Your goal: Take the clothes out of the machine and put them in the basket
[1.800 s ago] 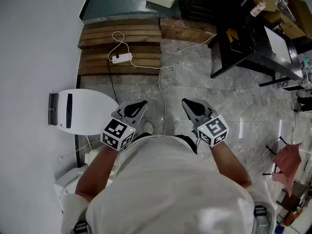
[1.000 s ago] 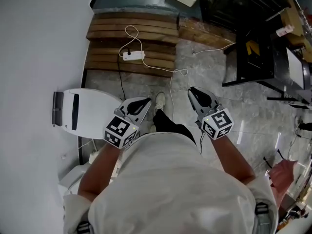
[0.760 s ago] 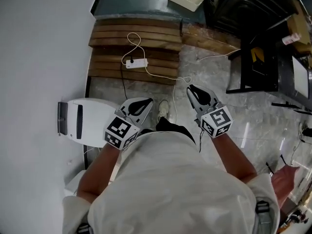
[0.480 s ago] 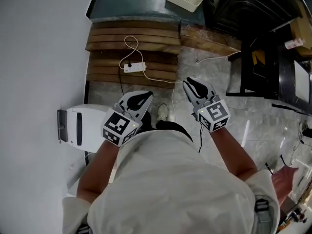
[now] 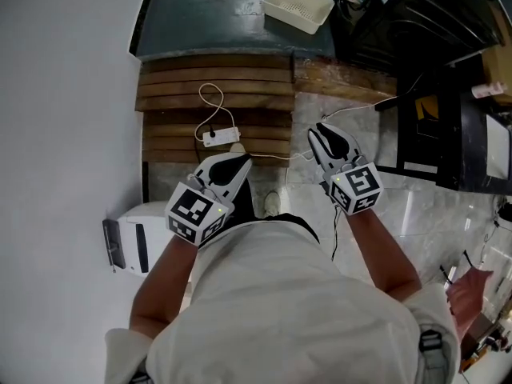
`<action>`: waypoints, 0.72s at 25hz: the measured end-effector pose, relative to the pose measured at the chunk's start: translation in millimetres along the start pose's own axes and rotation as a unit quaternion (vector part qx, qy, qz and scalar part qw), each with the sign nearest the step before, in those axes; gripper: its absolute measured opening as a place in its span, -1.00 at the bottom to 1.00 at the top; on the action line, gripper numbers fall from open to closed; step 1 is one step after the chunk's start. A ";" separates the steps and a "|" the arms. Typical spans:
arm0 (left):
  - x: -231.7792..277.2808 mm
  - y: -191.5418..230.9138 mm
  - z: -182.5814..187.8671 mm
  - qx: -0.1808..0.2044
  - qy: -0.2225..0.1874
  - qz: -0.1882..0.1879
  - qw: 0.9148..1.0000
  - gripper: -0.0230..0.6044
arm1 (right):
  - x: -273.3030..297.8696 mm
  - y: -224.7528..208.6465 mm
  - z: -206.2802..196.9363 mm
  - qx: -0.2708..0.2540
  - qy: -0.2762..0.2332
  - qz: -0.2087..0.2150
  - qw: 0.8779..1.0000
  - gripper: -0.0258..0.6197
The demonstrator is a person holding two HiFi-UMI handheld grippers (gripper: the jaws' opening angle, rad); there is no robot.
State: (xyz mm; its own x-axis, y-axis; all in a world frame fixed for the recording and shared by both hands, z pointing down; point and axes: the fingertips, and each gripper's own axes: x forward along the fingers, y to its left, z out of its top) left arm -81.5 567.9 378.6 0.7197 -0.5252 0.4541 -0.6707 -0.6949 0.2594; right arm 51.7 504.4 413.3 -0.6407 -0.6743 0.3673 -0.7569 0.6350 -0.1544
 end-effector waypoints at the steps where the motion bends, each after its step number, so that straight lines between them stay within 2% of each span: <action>1: 4.5 15.2 6.7 -0.002 0.001 -0.005 1.000 -0.94 | 12.6 -7.9 6.8 0.001 0.003 -0.006 1.000 -0.73; 9: 28.5 137.2 67.5 0.012 0.004 -0.058 0.998 -0.94 | 121.9 -39.0 72.0 0.008 0.020 -0.047 0.999 -0.73; 14: 32.4 184.9 111.8 0.035 0.005 -0.094 0.995 -0.94 | 168.8 -51.8 124.0 0.008 0.021 -0.070 0.997 -0.67; 18: 31.5 204.7 146.0 0.045 0.009 -0.120 0.992 -0.94 | 188.2 -61.6 158.8 0.008 0.025 -0.084 0.996 -0.66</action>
State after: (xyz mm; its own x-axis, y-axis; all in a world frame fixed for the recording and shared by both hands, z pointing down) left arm -169.9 337.4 321.5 0.8534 -0.3309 0.4029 -0.4607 -0.8402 0.2858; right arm -42.8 278.5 346.3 -0.4975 -0.7512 0.4337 -0.8552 0.5085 -0.1003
